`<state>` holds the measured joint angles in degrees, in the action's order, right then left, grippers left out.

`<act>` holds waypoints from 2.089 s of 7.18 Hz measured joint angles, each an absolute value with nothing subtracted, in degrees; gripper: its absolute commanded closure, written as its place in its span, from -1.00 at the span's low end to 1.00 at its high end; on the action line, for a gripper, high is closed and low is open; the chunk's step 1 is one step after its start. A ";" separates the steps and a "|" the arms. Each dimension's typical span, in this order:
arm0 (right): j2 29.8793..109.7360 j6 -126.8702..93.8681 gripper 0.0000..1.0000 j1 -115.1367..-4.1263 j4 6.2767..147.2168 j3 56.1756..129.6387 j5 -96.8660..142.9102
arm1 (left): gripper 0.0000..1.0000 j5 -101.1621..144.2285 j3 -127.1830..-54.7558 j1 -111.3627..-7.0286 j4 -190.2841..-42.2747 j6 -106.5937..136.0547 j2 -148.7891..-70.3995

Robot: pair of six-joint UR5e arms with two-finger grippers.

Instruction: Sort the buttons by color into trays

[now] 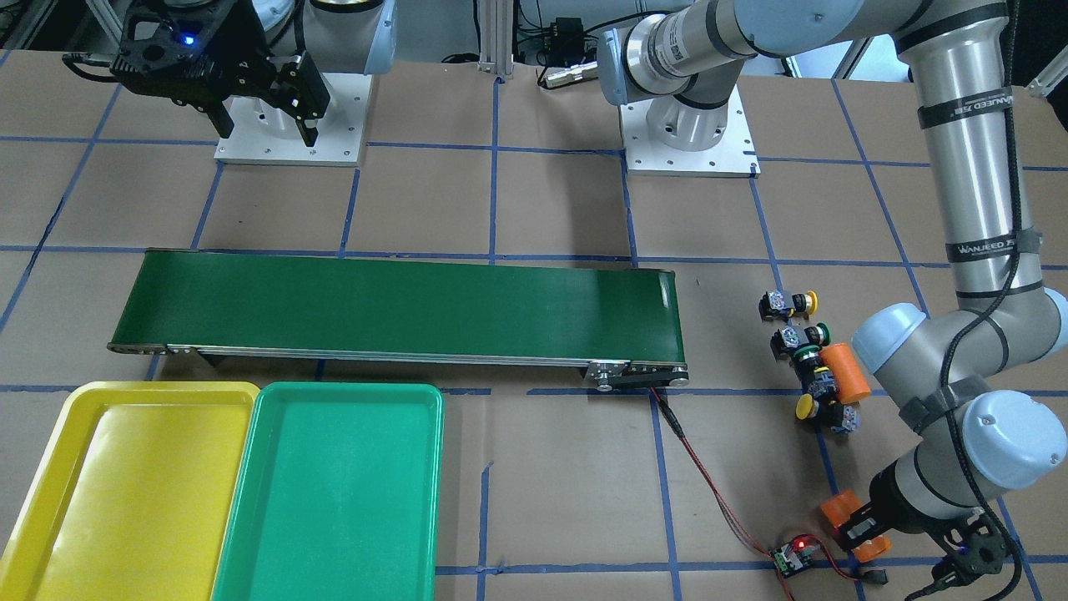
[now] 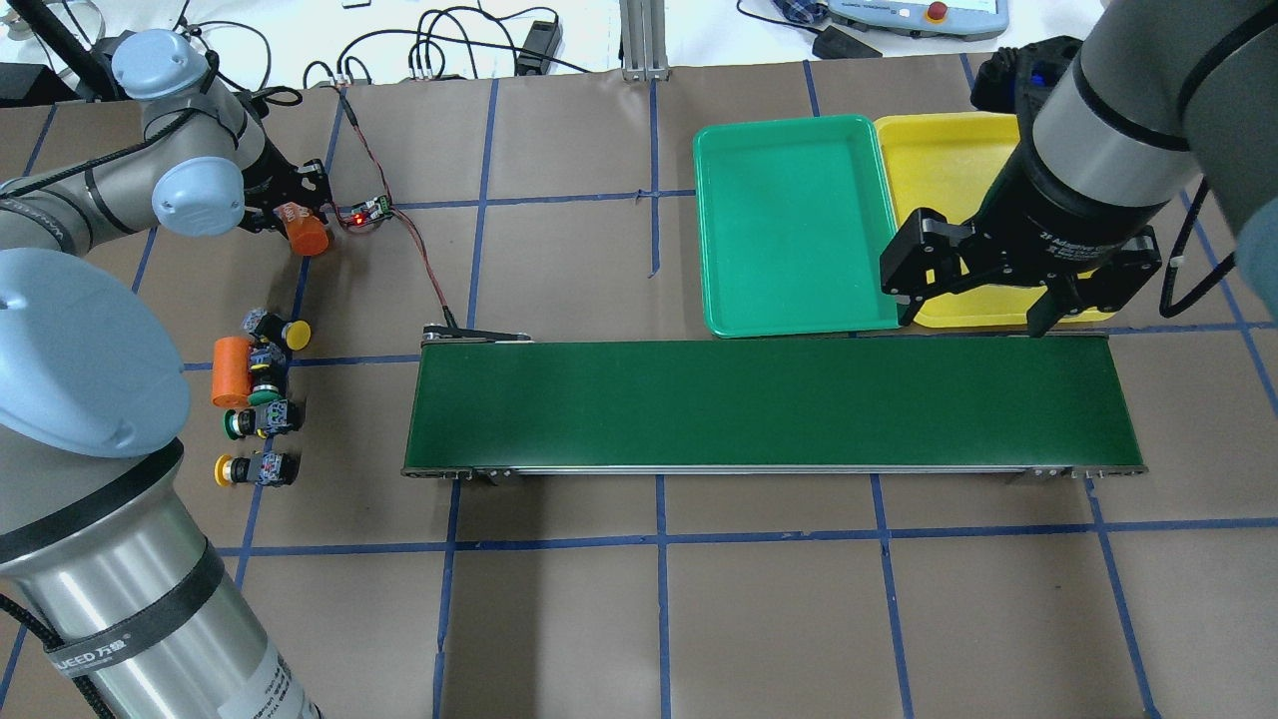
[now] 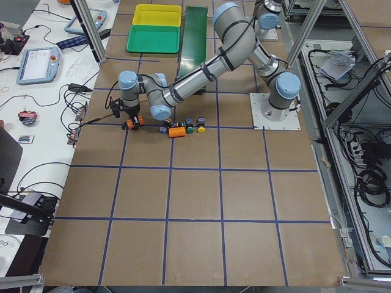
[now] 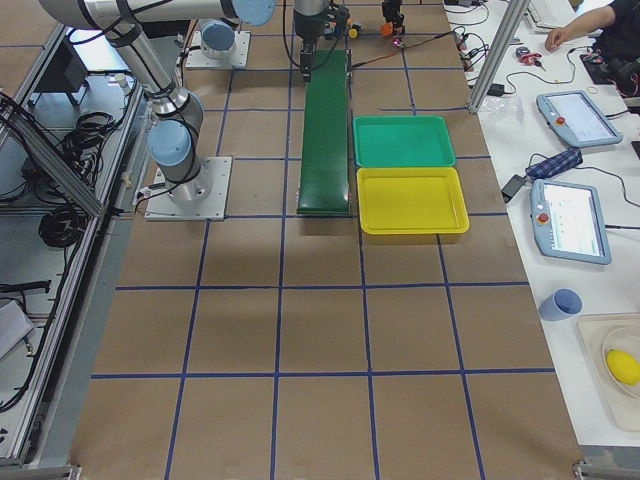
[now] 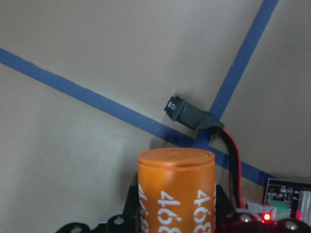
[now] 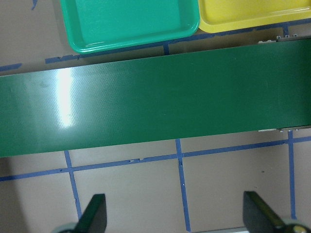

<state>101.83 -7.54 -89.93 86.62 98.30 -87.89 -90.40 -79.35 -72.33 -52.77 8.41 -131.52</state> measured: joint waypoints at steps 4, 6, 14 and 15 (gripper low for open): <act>101.87 -7.50 -1.00 -90.00 87.97 98.42 -88.01 | 0.93 -89.46 -84.74 -78.15 -76.19 27.08 -116.19; 101.87 -7.47 -1.00 -90.00 87.88 98.43 -88.20 | 0.97 -89.58 -93.47 -83.00 -78.79 41.17 -107.90; 101.95 -7.57 -1.00 -90.00 86.15 98.85 -87.47 | -0.14 -90.06 -111.01 -92.42 -65.10 78.59 -100.82; 101.91 -7.59 -1.00 -90.00 86.11 98.94 -87.49 | -0.99 -90.08 -111.20 -92.53 -64.19 79.03 -101.57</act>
